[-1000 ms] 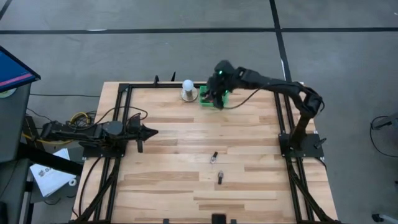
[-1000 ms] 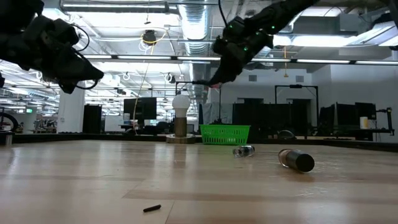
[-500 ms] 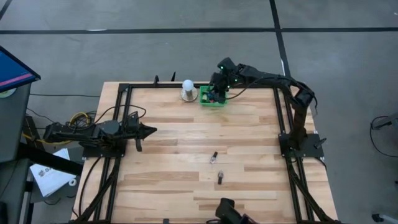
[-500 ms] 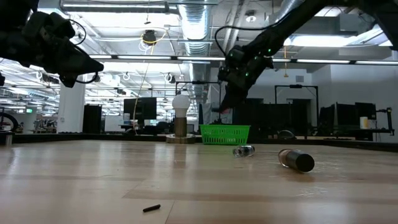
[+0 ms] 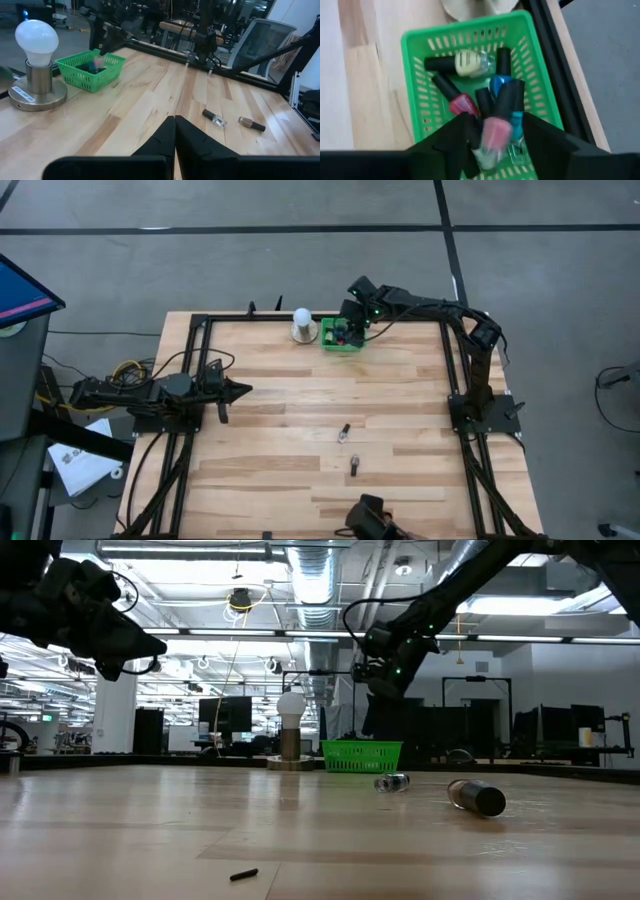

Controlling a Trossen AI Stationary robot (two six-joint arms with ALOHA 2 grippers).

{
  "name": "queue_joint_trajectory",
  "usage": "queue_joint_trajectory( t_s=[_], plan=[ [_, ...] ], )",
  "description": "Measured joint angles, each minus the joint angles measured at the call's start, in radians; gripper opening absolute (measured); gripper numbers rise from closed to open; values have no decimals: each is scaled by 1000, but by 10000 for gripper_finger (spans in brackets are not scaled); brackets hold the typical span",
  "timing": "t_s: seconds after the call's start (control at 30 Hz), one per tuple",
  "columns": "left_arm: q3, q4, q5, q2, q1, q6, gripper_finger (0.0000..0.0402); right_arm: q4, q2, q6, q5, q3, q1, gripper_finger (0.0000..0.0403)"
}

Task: Pick & Place Nail Polish
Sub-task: Put the pink nail polish bottle into the green basket, then put the transparent nail polish bottle into the green basket

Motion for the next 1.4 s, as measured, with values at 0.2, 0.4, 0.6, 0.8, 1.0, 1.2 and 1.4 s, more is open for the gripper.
queue_joint_trajectory(
  t_s=[0.2,0.4,0.6,0.8,1.0,1.2,1.4],
  plan=[
    [0,0,0,0,0,-3,0,-28,-6,-3,-3,2,8,248],
    [0,-1,11,0,0,-20,0,-244,-88,-8,-224,27,55,243],
    [0,0,12,0,0,-7,0,-382,-151,-127,-299,27,222,217],
    [-1,0,19,0,0,1,0,-405,-153,-219,-277,24,415,206],
    [-1,1,37,0,0,4,0,-334,-138,-340,-123,-34,566,215],
    [-1,0,61,0,0,6,0,-222,-135,-359,-71,-116,638,220],
    [-2,2,63,0,0,14,0,-113,-134,-345,-66,-206,680,214]
  ],
)
